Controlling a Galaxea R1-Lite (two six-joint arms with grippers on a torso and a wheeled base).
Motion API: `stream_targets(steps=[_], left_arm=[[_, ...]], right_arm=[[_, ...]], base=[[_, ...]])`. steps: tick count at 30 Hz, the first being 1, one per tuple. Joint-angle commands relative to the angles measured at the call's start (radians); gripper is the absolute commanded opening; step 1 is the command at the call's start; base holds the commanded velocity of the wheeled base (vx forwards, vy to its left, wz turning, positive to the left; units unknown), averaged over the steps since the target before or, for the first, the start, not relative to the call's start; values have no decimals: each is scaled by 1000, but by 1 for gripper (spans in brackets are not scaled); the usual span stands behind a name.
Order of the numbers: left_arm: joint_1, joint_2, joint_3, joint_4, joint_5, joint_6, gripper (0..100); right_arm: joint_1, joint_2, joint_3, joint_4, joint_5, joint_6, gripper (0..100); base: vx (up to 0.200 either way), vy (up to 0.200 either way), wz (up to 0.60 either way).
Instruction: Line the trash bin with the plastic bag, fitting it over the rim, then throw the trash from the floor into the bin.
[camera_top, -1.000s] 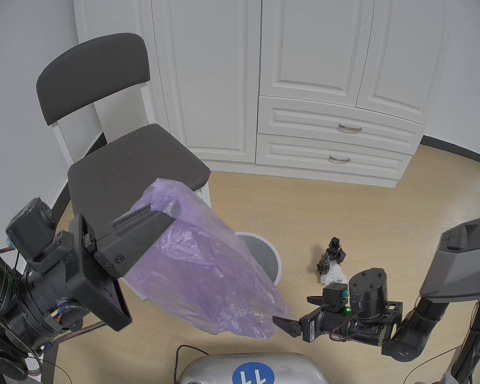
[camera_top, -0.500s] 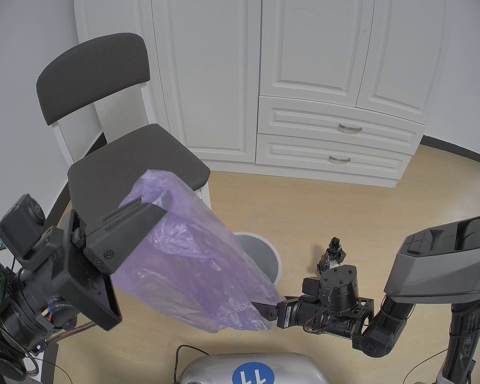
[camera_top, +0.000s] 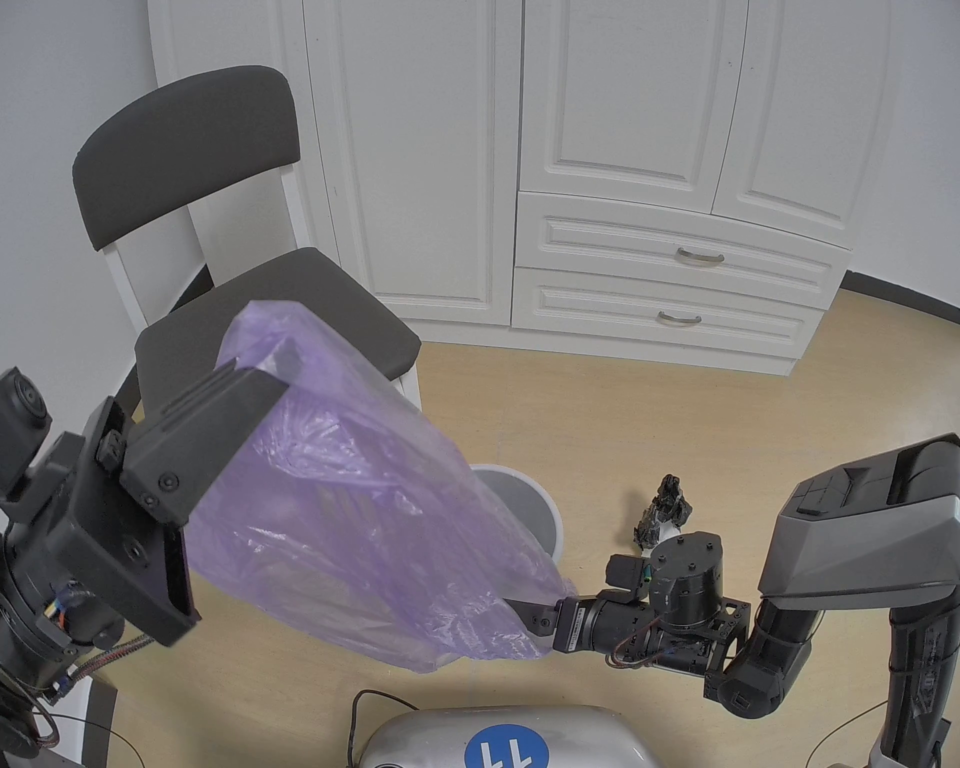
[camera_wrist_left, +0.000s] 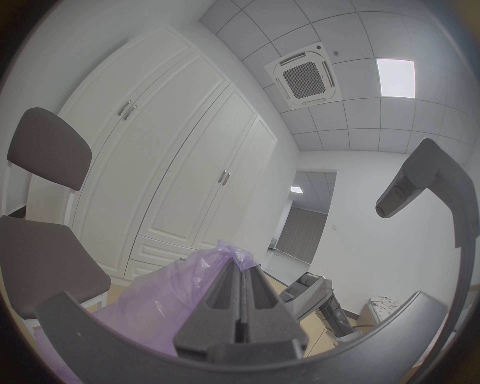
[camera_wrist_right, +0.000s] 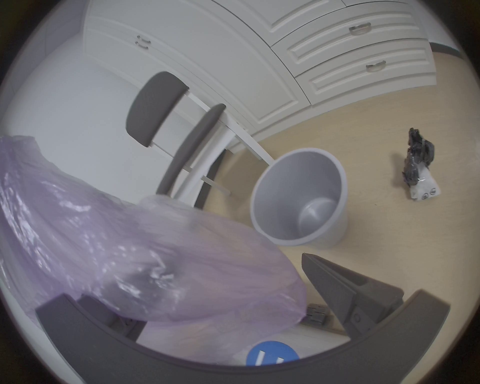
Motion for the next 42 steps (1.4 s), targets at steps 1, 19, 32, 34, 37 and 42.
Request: stream_targets(steps=[1, 19, 32, 34, 37, 42], left_arm=[[1, -29, -9, -6, 0, -2, 0], [1, -30, -14, -6, 0, -5, 0], [-1, -32, -12, -8, 0, -4, 0], [-1, -32, -12, -6, 0, -2, 0], [-1, -32, -11, -8, 0, -2, 0], [-2, -32, -12, -8, 0, -4, 0]], right_arm=[[-2, 94, 86, -160, 61, 52, 100], [12, 63, 83, -160, 79, 205, 100], [54, 59, 62, -160, 27, 191, 100], [54, 60, 62, -160, 27, 191, 100], [60, 59, 60, -160, 26, 191, 100], [71, 71, 39, -160, -16, 190, 100]], base=[[0, 0, 0], [0, 0, 0], [0, 0, 0], [0, 0, 0], [0, 0, 0], [0, 0, 0]])
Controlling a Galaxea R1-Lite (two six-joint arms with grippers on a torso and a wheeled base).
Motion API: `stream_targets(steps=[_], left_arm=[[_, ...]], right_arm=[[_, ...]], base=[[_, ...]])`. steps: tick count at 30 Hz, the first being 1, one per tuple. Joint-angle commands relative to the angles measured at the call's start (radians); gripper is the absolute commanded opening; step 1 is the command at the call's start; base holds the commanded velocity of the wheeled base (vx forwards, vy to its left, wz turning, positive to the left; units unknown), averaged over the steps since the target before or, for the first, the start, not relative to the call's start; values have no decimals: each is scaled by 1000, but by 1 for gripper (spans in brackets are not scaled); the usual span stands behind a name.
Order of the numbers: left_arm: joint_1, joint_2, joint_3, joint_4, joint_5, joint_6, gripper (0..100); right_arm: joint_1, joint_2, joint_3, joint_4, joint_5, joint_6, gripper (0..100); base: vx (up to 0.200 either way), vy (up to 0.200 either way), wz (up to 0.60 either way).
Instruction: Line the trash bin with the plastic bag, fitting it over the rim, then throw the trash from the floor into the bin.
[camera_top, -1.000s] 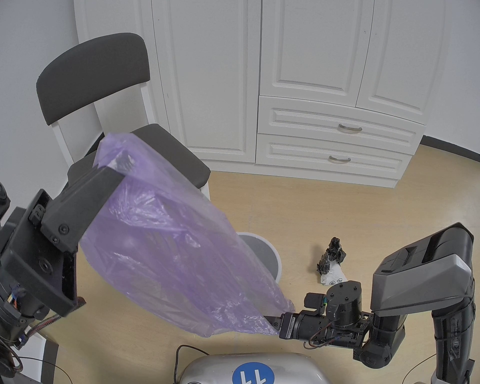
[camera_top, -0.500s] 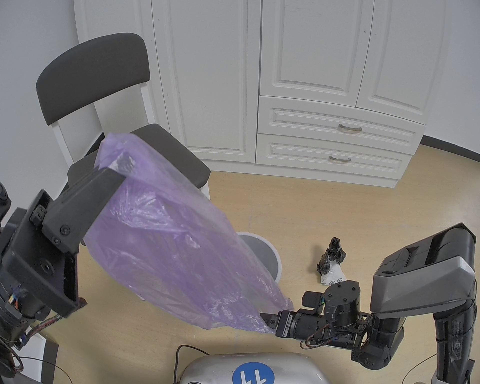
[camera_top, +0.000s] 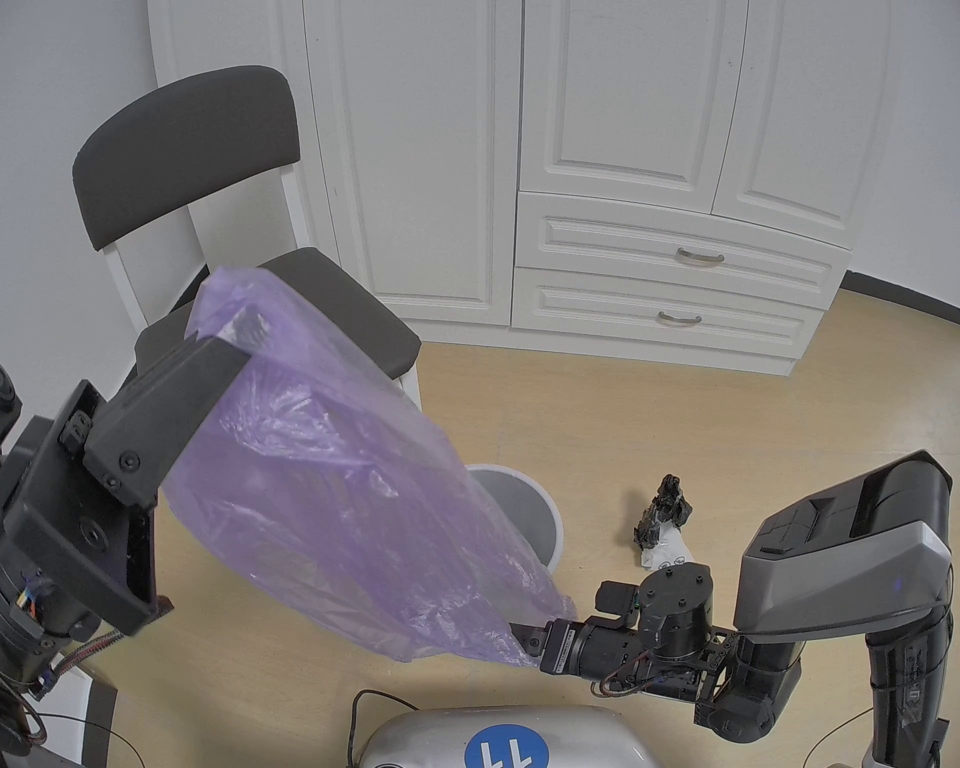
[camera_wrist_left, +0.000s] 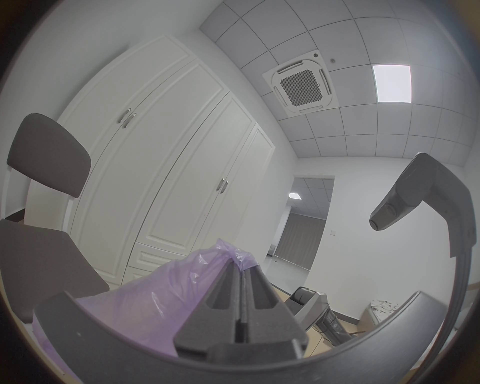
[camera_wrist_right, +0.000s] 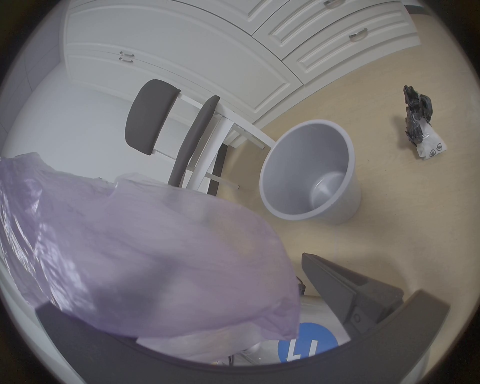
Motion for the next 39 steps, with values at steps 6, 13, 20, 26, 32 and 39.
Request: stream_targets(steps=[6, 13, 20, 26, 32, 39], left_arm=[[-5, 0, 0, -1, 0, 1, 0], [-5, 1, 0, -1, 0, -1, 0], [0, 7, 0, 1, 0, -16, 0], [26, 29, -1, 19, -3, -29, 0], [71, 103, -3, 19, -1, -22, 0], [71, 213, 6, 19, 0, -18, 0]], right_arm=[[26, 27, -35, -18, -62, -8, 0], [33, 35, -41, -18, -72, -8, 0], [20, -1, -38, -18, -77, -64, 0], [-51, -99, -18, -18, -95, -239, 0], [-233, -324, 28, -18, -109, -489, 0], [-276, -604, 3, 203, -111, -503, 0]], base=[[0, 0, 0], [0, 0, 0], [0, 0, 0], [0, 0, 0], [0, 0, 0], [0, 0, 0]])
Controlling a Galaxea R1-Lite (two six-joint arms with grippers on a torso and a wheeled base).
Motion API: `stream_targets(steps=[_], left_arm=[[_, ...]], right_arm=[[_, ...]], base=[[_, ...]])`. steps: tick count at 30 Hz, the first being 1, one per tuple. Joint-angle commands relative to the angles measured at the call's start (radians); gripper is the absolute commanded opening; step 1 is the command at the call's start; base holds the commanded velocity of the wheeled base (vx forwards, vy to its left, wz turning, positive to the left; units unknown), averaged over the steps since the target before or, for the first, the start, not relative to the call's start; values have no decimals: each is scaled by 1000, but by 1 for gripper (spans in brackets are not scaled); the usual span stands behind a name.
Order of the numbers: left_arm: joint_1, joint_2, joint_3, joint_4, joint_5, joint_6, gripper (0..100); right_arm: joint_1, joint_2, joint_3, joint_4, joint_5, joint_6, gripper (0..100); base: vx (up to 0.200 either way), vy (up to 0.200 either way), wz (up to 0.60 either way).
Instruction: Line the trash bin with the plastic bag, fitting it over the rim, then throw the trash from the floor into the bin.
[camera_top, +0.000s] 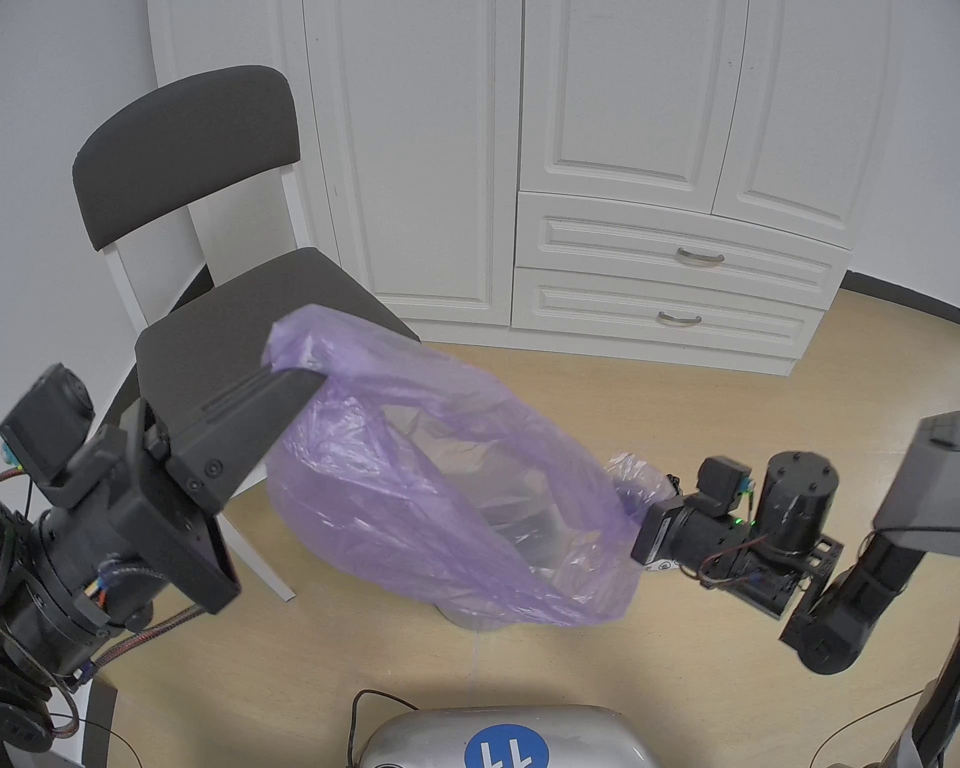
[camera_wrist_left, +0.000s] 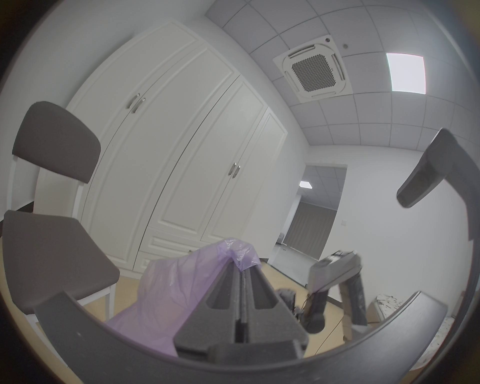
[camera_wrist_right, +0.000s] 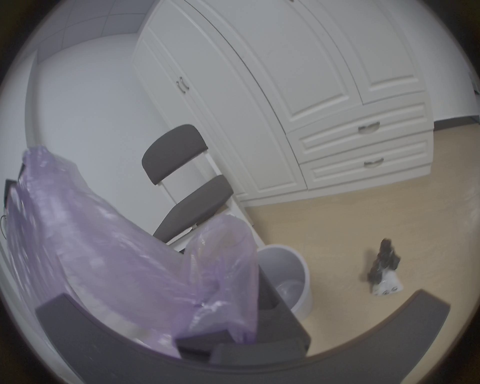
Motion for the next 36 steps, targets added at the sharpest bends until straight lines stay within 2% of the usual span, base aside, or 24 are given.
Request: stream_targets(steps=[1, 3, 5, 6, 8, 11, 14, 16, 17, 20, 28, 36], left_arm=[[13, 167, 8, -1, 5, 3, 0], [13, 193, 8, -2, 8, 3, 0], [12, 238, 8, -4, 8, 3, 0], [12, 238, 8, -4, 8, 3, 0], [10, 293, 9, -4, 9, 1, 0], [10, 347, 8, -4, 15, 4, 0], [16, 383, 3, -2, 20, 14, 0], [44, 432, -4, -5, 55, 66, 0], [44, 432, -4, -5, 55, 66, 0], [79, 477, -41, -10, 160, 139, 0], [179, 466, -43, -8, 190, 253, 0], [262, 466, -80, -4, 192, 262, 0]], right_arm=[[-80, -354, -34, 218, -6, -48, 0], [-82, -403, -44, 271, -7, -55, 0], [-83, -495, -71, 373, -38, -74, 0], [-83, -495, -71, 373, -38, -74, 0], [-72, -575, -115, 501, -95, -85, 0], [-45, -641, -158, 629, -144, -86, 0], [-10, -681, -186, 704, -185, -85, 0], [38, -730, -210, 773, -242, -86, 0], [38, -730, -210, 773, -242, -86, 0], [86, -788, -209, 819, -276, -111, 0], [69, -797, -130, 824, -360, -299, 0], [-37, -782, -9, 824, -409, -545, 0]], base=[[0, 0, 0], [0, 0, 0], [0, 0, 0], [0, 0, 0], [0, 0, 0], [0, 0, 0], [0, 0, 0], [0, 0, 0], [0, 0, 0], [0, 0, 0], [0, 0, 0], [0, 0, 0]])
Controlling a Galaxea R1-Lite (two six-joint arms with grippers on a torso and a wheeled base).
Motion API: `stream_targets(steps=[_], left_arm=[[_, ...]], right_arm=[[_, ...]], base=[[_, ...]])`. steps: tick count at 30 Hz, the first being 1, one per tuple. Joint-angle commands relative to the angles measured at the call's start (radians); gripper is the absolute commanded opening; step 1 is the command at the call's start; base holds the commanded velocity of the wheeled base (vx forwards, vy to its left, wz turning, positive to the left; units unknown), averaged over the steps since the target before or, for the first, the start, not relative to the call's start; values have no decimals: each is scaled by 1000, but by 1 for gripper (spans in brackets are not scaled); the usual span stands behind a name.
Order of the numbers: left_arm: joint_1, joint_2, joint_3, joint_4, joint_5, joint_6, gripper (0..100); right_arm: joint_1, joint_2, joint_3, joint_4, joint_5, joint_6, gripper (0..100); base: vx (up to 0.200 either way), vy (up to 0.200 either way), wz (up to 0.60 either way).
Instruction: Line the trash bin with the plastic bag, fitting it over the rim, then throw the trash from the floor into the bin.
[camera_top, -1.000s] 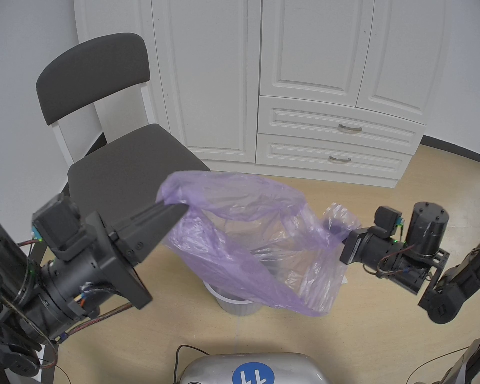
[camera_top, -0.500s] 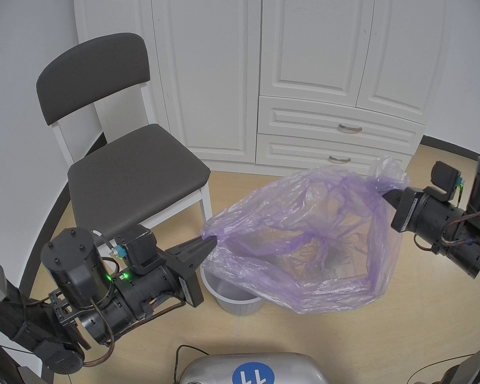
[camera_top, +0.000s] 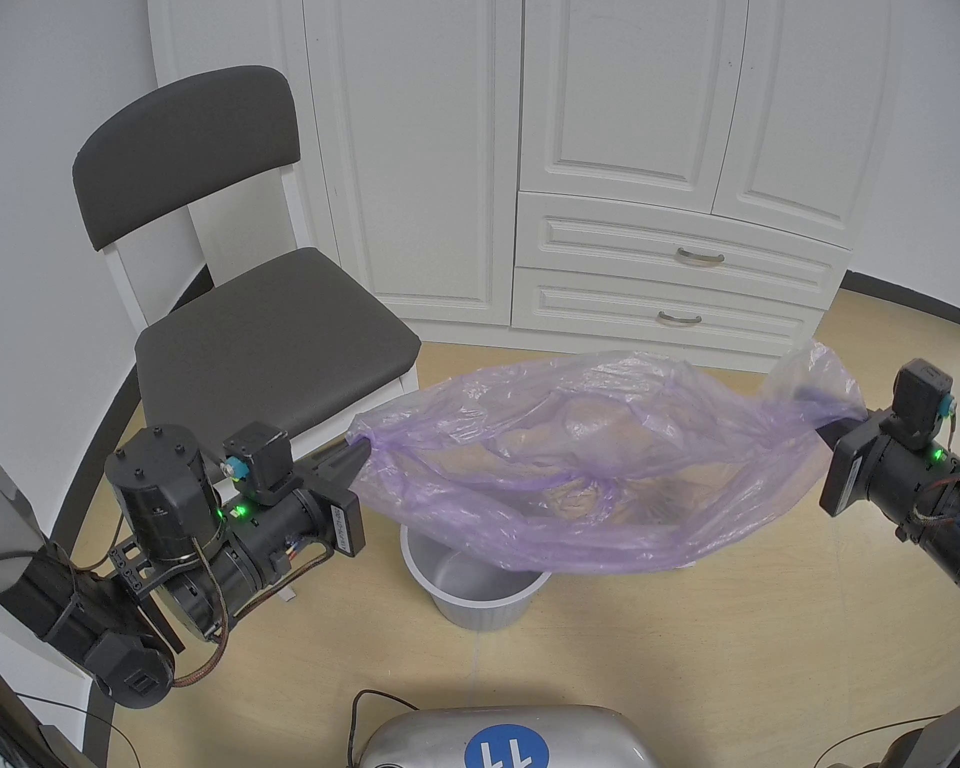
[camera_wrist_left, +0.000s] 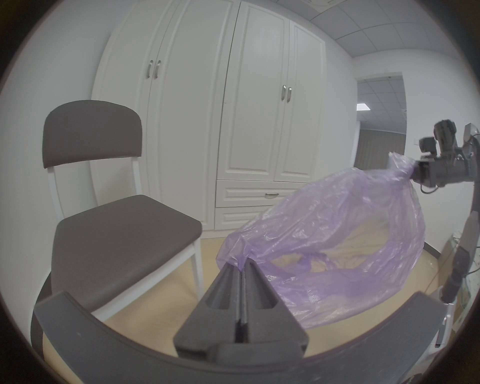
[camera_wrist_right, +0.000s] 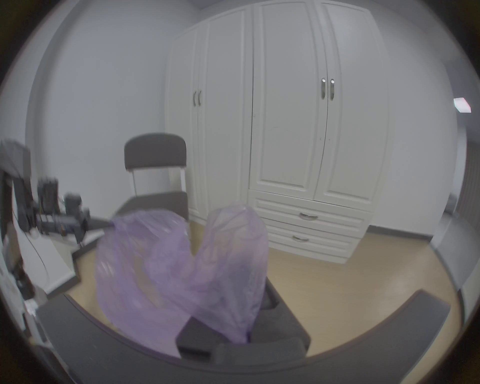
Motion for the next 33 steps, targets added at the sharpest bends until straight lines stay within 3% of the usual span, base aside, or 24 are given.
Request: stream_targets(steps=[1, 9, 33], left_arm=[[54, 2, -25, 2, 1, 4, 0], [83, 2, -36, 4, 3, 9, 0], [140, 30, -70, 41, 44, 33, 0]], right_arm=[[-64, 8, 76, 0, -25, -75, 0], [-170, 73, 140, 0, -33, -219, 0], [-256, 180, 139, -11, -55, -233, 0]], base=[[0, 0, 0], [0, 0, 0], [0, 0, 0]])
